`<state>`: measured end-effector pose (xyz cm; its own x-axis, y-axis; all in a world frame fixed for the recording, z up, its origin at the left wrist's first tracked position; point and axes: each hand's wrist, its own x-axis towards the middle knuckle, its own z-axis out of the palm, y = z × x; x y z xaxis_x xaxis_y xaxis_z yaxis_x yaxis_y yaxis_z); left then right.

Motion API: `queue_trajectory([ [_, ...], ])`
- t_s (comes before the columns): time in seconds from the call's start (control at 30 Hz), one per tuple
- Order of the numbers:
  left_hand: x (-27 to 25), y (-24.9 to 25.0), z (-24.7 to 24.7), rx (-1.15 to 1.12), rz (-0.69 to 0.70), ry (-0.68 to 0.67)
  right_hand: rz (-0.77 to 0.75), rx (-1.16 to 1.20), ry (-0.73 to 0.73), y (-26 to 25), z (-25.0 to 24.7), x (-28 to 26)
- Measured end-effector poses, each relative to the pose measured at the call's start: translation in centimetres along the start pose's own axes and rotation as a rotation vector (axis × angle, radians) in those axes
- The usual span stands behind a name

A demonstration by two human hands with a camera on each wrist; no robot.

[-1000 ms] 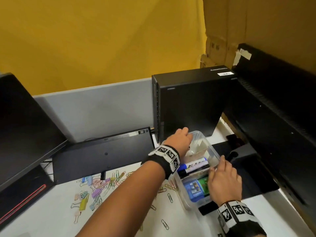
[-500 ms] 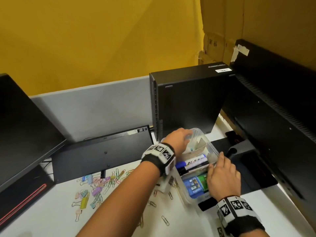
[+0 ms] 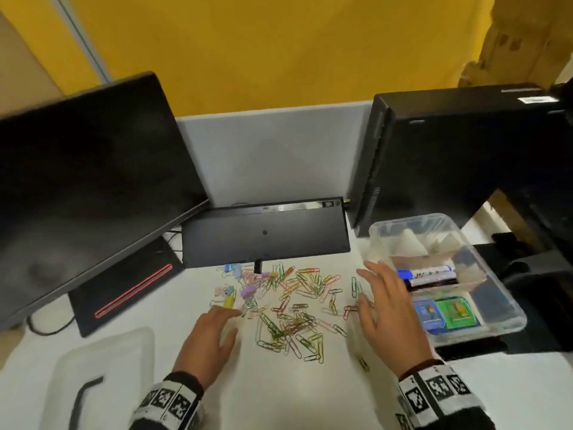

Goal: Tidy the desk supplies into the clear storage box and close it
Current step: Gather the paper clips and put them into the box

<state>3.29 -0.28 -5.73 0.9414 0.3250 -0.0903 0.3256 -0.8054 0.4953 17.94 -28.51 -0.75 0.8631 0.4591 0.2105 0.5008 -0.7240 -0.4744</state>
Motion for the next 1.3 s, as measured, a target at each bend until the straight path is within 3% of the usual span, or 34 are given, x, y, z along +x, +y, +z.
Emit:
queue_trajectory([
  [0.13,-0.1,-3.4,-0.4,0.059,-0.097,-0.005,-0.228,0.049,-0.236,-4.4,6.0,-0.2],
  [0.23,1.7,-4.1,-0.6,0.080,-0.060,-0.042,-0.342,0.049,-0.396,-7.0,10.4,0.8],
  [0.37,4.5,-4.0,-0.5,0.150,-0.004,-0.124,-0.421,-0.069,-0.494,-9.8,14.9,2.8],
  [0.5,5.8,-4.5,-0.1,0.257,0.016,-0.195,-0.406,-0.214,-0.525,-10.7,18.0,3.5],
  [0.63,5.7,-5.3,0.6,0.211,0.015,-0.160,-0.340,-0.150,-0.481,-10.2,18.4,2.8],
  [0.77,5.2,-6.1,0.8,0.009,-0.027,-0.105,-0.389,-0.096,-0.443,-9.7,17.5,2.2],
  [0.9,4.5,-6.4,-0.2,-0.171,-0.062,0.033,-0.373,-0.081,-0.457,-9.2,16.9,2.0],
  [1.03,3.6,-7.0,-1.5,-0.390,-0.180,0.080,-0.371,-0.037,-0.453,-9.3,16.6,2.2],
  [1.1,3.1,-7.1,-1.7,-0.427,-0.227,0.046,-0.277,0.067,-0.434,-9.7,16.5,2.7],
  [1.23,2.1,-7.1,-1.0,-0.328,-0.304,-0.075,0.204,0.491,-0.238,-10.3,15.3,4.0],
  [1.3,1.7,-7.2,-0.3,-0.284,-0.350,-0.124,0.429,0.715,-0.218,-9.9,14.9,4.6],
])
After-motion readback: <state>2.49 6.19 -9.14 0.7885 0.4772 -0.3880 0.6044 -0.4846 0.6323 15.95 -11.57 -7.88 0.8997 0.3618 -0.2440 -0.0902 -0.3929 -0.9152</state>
